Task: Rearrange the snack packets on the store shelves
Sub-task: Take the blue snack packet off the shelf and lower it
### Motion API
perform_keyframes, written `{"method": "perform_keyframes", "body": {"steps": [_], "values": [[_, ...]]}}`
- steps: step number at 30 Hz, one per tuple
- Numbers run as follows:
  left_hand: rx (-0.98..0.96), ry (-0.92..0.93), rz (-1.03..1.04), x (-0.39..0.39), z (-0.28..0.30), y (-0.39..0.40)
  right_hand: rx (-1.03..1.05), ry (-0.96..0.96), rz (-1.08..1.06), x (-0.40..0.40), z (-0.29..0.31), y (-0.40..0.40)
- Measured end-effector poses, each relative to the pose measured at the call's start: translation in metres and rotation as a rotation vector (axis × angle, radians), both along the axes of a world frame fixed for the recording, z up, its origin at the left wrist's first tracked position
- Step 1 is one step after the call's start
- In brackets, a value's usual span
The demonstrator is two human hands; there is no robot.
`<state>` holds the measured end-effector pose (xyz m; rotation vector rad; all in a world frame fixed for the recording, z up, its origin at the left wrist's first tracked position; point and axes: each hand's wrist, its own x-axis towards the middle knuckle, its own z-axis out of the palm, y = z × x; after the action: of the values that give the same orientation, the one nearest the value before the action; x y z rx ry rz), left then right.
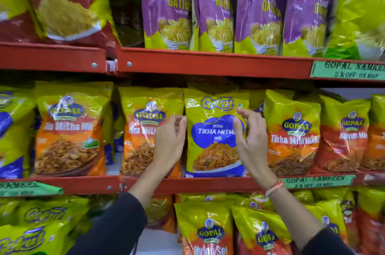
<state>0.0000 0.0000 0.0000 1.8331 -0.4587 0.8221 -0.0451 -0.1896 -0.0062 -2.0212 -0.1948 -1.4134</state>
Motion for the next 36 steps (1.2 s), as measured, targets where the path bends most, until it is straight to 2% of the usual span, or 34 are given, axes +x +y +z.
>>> {"method": "perform_keyframes", "body": {"steps": [3, 5, 10, 15, 28, 36], "values": [[0.074, 0.011, 0.102, 0.011, -0.018, -0.016, 0.078, 0.177, -0.035, 0.016, -0.017, -0.013], [0.102, 0.096, 0.097, 0.016, -0.032, -0.030, 0.154, 0.312, -0.008, 0.028, -0.030, -0.019], [-0.040, 0.314, -0.025, 0.021, -0.049, -0.044, 0.445, 0.450, 0.287, 0.037, -0.045, -0.020], [-0.157, 0.264, -0.119, 0.016, -0.048, -0.045, 0.527, 0.363, 0.351, 0.039, -0.049, -0.023], [-0.307, 0.118, -0.225, -0.034, -0.031, -0.008, 0.493, 0.127, 0.439, -0.023, -0.027, 0.015], [-0.324, 0.150, -0.279, -0.075, -0.027, 0.049, 0.562, 0.147, 0.481, -0.071, -0.023, 0.074]]}}
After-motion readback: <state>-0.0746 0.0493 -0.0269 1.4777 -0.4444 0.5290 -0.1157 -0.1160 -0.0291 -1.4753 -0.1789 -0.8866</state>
